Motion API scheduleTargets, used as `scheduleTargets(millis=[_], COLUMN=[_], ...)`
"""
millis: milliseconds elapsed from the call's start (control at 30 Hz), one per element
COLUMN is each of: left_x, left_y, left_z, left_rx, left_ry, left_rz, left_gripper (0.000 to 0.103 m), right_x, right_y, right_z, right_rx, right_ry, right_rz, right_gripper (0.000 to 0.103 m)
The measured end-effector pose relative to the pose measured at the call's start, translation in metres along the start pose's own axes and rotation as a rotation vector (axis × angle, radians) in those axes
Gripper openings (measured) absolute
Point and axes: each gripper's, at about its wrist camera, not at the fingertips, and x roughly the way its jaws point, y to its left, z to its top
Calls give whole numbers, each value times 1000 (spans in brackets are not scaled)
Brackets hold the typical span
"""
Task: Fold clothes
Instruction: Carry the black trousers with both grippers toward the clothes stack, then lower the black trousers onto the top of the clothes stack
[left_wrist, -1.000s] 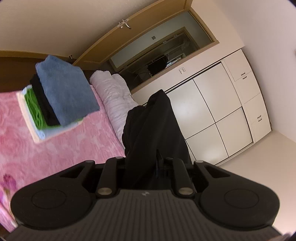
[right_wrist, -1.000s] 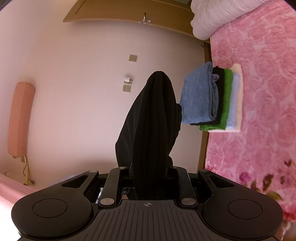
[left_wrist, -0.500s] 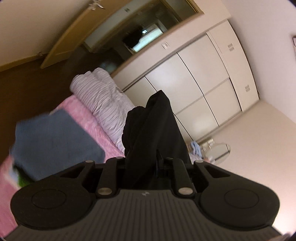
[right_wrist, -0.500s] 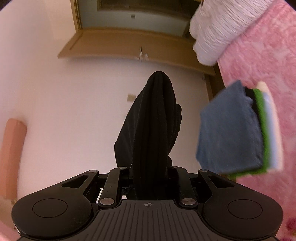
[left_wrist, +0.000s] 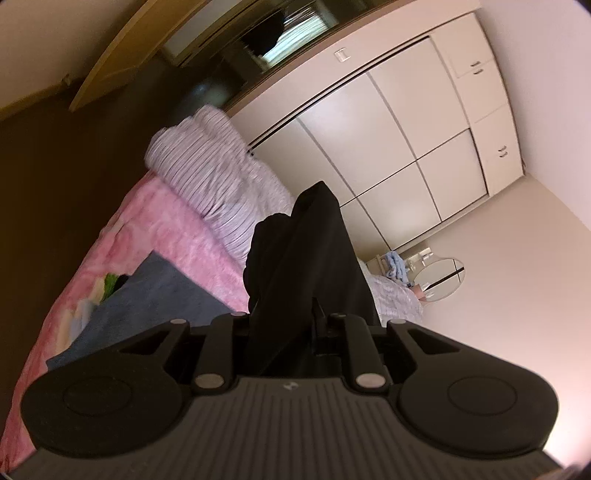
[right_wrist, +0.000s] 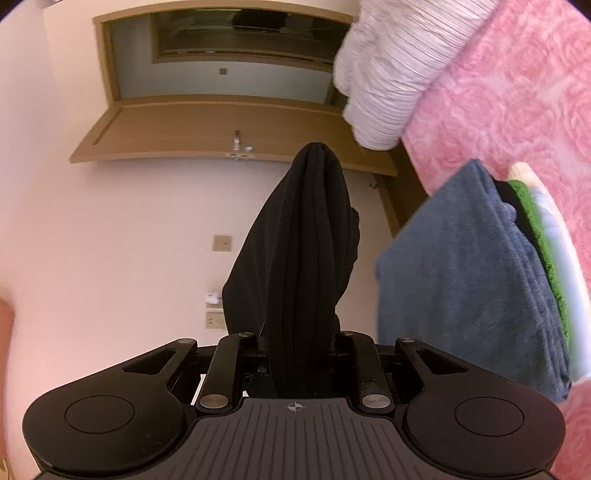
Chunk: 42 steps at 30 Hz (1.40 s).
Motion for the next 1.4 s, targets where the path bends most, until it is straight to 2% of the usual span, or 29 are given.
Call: scheduleTargets(millis=[233, 433, 633, 733, 800, 867, 967, 1133, 1167, 1200, 1233, 1267, 1333, 1400], left_x=[14, 23, 45, 54, 55, 50, 43, 65, 69, 74, 78, 82, 91, 100], left_y=[43, 64, 86, 104, 104, 98, 96, 89, 87, 86, 85, 83, 80, 78], left_z=[-11, -12, -14, -17, -13, -6, 7, 16, 18, 20, 22, 24, 27, 31], left_rx=[-58, -79, -79, -133, -126, -100, -115, -42, -27, -12, 2, 17, 46, 74], left_ry=[9, 25, 64, 72, 78, 75, 52, 70, 74, 77, 81, 84, 91, 99], left_rz=[28, 60, 76, 82, 95, 111, 108, 150, 159, 168, 176, 185, 202, 220], left_gripper=[15, 15, 17, 21, 24, 24, 26, 28, 28, 26, 18, 17, 17, 23], right_x=[22, 39, 42, 47, 45, 41, 30, 35, 37, 39, 41, 42, 46, 53], right_y=[-34, -54, -63, -64, -58, -47, -30, -32, -31, -30, -29, -28, -26, -31], right_z=[10, 18, 20, 21, 21, 20, 23, 45, 45, 45, 46, 46, 46, 44], right_rx=[13, 17, -49, -115, -153, -210, -305, -266, -283, -301, -318, -335, -369, -359], right_ry=[44, 77, 69, 58, 40, 24, -6, -72, -87, -102, -117, -132, -161, -157], right_rz=[-48, -95, -180, -280, -324, -366, -400, -396, -405, -414, -423, -433, -452, -521], right_gripper=[20, 20, 21, 29, 45, 47, 48, 48, 48, 40, 24, 13, 12, 14])
